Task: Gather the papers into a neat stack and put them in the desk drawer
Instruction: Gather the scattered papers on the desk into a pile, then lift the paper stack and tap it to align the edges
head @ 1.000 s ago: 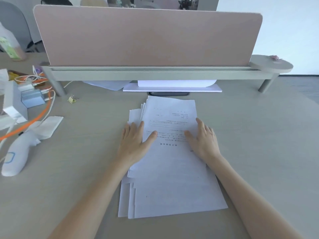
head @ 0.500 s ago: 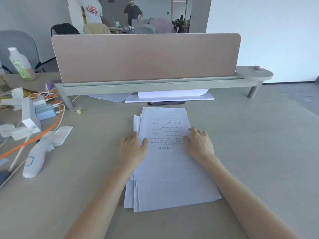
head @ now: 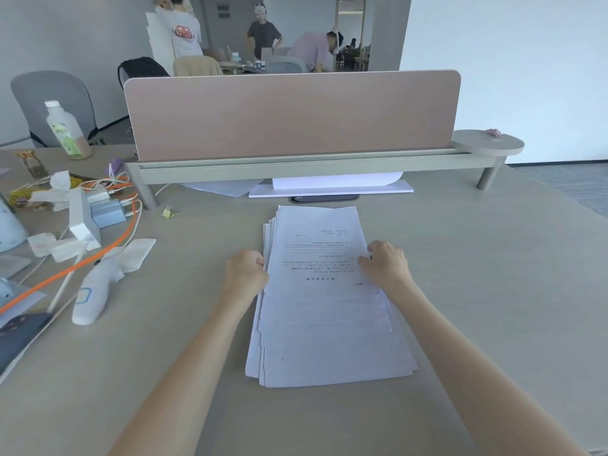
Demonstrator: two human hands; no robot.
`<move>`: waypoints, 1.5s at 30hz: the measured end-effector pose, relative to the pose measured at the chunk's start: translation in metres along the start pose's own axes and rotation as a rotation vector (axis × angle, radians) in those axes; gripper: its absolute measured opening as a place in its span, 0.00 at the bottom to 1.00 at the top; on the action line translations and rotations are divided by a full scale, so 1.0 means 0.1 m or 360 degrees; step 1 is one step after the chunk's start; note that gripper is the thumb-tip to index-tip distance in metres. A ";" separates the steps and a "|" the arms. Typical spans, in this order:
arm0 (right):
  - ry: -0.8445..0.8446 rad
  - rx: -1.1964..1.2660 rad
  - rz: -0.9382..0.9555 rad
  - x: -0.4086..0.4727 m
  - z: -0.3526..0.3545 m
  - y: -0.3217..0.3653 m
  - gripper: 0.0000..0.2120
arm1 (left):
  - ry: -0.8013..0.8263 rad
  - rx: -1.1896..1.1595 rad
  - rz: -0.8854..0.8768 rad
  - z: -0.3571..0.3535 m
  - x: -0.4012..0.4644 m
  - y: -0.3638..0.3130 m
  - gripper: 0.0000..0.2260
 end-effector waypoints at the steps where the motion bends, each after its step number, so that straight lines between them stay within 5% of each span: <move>1: 0.0011 0.0017 -0.0024 0.03 0.00 -0.03 0.07 | 0.0007 0.0007 0.0010 0.00 0.01 0.00 0.13; 4: 0.0072 0.0053 -0.0082 0.09 0.01 -0.11 0.21 | 0.0019 -0.0005 0.0023 -0.01 0.02 0.01 0.13; 15: 0.0160 -0.0126 0.0031 0.13 -0.07 0.04 0.17 | 0.0119 0.0016 0.0106 -0.04 -0.03 -0.02 0.14; 18: 0.0198 0.0142 -0.0034 0.12 -0.05 0.08 0.13 | 0.0160 -0.0021 0.0163 0.02 -0.15 -0.13 0.07; 21: 0.0278 0.0492 -0.0139 0.13 -0.11 0.05 0.03 | 0.0132 -0.0112 0.0171 0.06 -0.20 -0.18 0.11; 24: 0.0453 0.0800 -0.0274 0.18 -0.29 -0.06 0.17 | 0.0118 -0.0179 0.0169 0.04 -0.17 -0.13 0.13; 31: 0.0447 0.1204 -0.0138 0.02 -0.16 0.10 0.10 | 0.0022 -0.0150 0.0258 0.06 -0.16 -0.07 0.14; 35: 0.0418 0.1454 -0.0062 -0.06 0.01 0.21 0.11 | 0.0030 -0.0762 0.0327 0.09 -0.15 -0.07 0.30; 37: 0.0368 0.1536 -0.0037 -0.10 0.11 0.28 0.12 | 0.0240 -0.1251 0.0336 0.11 -0.18 -0.16 0.20; 40: 0.0289 0.1660 0.0024 -0.17 0.28 0.39 0.11 | 0.0476 -0.1441 0.0230 0.25 -0.26 -0.38 0.15; 45: 0.0125 0.1679 0.0242 -0.24 0.66 0.65 0.11 | 0.0172 -0.1440 -0.0111 0.72 -0.28 -0.79 0.09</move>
Point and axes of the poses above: each hand's wrist, its own x-axis towards the middle knuckle, its own z-axis out of the back of the hand, y = z × x, the point moved 7 cm from there along x, towards the middle knuckle, and after that the axes turned 1 degree about -z, right-handed, at the moved point
